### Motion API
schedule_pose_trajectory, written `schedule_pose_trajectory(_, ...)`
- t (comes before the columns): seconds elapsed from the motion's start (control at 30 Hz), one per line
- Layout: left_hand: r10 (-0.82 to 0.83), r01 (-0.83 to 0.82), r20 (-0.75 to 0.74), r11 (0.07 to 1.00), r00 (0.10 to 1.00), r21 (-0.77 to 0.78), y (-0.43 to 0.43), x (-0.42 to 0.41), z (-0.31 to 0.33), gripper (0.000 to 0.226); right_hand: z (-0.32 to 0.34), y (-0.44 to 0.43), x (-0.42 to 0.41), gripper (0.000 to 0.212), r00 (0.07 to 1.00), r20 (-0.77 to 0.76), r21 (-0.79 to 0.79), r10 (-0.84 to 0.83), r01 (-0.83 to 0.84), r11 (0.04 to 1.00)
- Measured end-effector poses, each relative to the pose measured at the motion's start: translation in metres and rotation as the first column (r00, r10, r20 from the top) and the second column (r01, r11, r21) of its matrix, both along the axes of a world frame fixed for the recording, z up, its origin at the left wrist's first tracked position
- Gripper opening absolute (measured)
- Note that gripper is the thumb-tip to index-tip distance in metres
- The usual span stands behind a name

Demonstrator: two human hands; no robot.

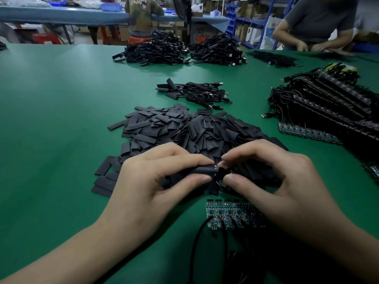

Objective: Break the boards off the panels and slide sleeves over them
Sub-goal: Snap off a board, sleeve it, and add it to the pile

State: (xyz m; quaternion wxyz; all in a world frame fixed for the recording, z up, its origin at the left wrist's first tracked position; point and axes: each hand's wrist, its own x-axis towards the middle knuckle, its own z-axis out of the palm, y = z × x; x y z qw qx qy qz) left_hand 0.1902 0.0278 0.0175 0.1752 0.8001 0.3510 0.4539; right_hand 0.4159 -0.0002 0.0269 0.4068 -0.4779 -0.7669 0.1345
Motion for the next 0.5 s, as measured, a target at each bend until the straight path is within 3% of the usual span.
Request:
schedule_pose_trajectory(0.2,0.085,-0.084,-0.015,0.995,0.996,0.063,-0.001,0.003,-0.001,0.023,-0.003,-0.002,-0.008,0.004,0.999,-0.045,-0.042,0.031,-0.033,0.999)
schedule_pose_trajectory(0.33,0.193,-0.195,0.036,0.978,0.981,0.069,-0.002,0.004,0.001,0.038,-0.004,-0.005,-0.012,0.003,1.0,0.0,0.089,-0.028,0.028,0.996)
schedule_pose_trajectory(0.5,0.162,-0.164,0.047,0.985,0.986,0.044,-0.007,0.009,0.003,0.047,-0.004,-0.004,-0.012,0.009,0.98,0.153,0.303,-0.126,0.075,0.95)
